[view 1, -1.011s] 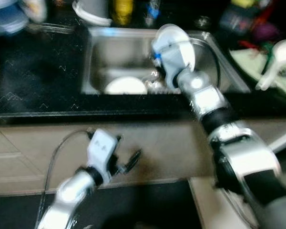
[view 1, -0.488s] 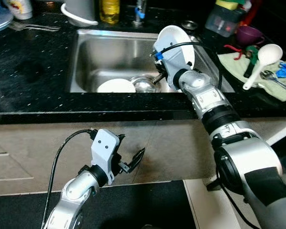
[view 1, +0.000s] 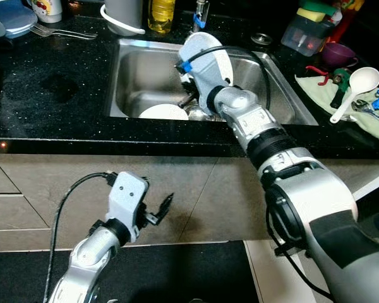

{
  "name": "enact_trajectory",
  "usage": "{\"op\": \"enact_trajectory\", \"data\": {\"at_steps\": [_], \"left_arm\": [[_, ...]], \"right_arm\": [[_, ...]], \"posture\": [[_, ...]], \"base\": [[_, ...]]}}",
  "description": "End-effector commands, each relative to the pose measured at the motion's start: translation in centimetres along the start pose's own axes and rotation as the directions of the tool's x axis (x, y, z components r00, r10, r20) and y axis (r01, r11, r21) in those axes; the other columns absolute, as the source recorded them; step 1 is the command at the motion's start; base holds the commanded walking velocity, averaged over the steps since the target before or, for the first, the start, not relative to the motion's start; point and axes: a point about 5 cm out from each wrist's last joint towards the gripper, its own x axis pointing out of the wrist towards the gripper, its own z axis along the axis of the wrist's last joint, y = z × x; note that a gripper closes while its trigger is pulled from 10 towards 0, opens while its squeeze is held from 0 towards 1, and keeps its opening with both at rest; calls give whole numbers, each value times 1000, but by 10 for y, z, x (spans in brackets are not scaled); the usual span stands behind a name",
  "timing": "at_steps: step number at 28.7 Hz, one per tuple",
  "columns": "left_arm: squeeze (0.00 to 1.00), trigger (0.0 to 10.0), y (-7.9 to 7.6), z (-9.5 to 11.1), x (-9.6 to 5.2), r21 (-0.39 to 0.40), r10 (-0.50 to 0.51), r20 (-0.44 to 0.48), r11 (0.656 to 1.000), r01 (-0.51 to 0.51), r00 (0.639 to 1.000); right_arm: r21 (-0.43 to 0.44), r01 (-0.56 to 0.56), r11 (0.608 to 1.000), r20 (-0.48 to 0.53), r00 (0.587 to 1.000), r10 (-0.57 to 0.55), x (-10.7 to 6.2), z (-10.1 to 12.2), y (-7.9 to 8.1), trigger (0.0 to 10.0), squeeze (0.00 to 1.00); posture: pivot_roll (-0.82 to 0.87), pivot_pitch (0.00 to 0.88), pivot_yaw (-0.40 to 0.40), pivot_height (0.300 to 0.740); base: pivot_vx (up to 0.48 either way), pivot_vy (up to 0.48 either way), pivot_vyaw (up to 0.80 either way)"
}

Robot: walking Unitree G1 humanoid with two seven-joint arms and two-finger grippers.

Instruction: Kitchen organization

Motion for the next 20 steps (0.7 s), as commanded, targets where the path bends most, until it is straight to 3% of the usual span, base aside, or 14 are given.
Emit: {"op": "enact_trajectory", "data": {"at_steps": [1, 4, 5, 6, 7, 14, 17, 18, 20], "left_arm": [[0, 10000, -1, -1, -2, 13, 3, -8, 1000, -3, 1000], [0, 10000, -2, -1, -4, 14, 18, -7, 1000, -18, 1000], [0, 10000, -4, -1, -5, 14, 20, -7, 1000, -20, 1000], [0, 10000, -5, -1, -5, 13, 21, -7, 1000, -21, 1000], [0, 10000, -6, -1, -5, 12, 21, -7, 1000, -20, 1000], [0, 10000, -8, 0, -4, 7, 17, -3, 1000, -17, 1000], [0, 10000, -7, 2, -2, 5, 15, 7, 1000, -15, 1000], [0, 10000, -7, 3, 0, 3, 14, 15, 1000, -14, 1000], [0, 10000, -7, 5, 2, 2, 12, 24, 1000, -12, 1000]], "right_arm": [[4, 7, 1000, -31, 1000, -7, 0, -3, 0, 10000, 0], [68, 8, 998, -53, 999, -4, 3, -7, 8, 10000, 0], [96, 8, 995, -57, 998, -3, 4, -9, 11, 10000, 373], [116, 9, 993, -59, 998, -2, 5, -10, 12, 10000, 592], [130, 8, 992, -58, 998, -1, 5, -11, 14, 10000, 1000], [201, 26, 979, -10, 1000, -25, 5, -9, 11, 10000, 1000], [300, -11, 954, 103, 994, -21, 2, -1, 4, 10000, 1000], [370, -67, 926, 187, 982, -3, -1, 5, 1, 10000, 0], [460, -174, 871, 325, 946, 18, -6, 12, -4, 10000, 0]], "posture": [[166, 99, -196, 740], [171, 114, -204, 740], [173, 120, -207, 740], [174, 123, -208, 740], [174, 126, -208, 740], [172, 130, -205, 740], [162, 129, -196, 740], [161, 128, -191, 740], [156, 124, -185, 740]], "base": [[0, 0, 0], [0, 0, 0], [0, 0, 0], [0, 0, 0], [0, 0, 0], [0, 0, 0], [0, 0, 0], [0, 0, 0], [0, 0, 0]]}}
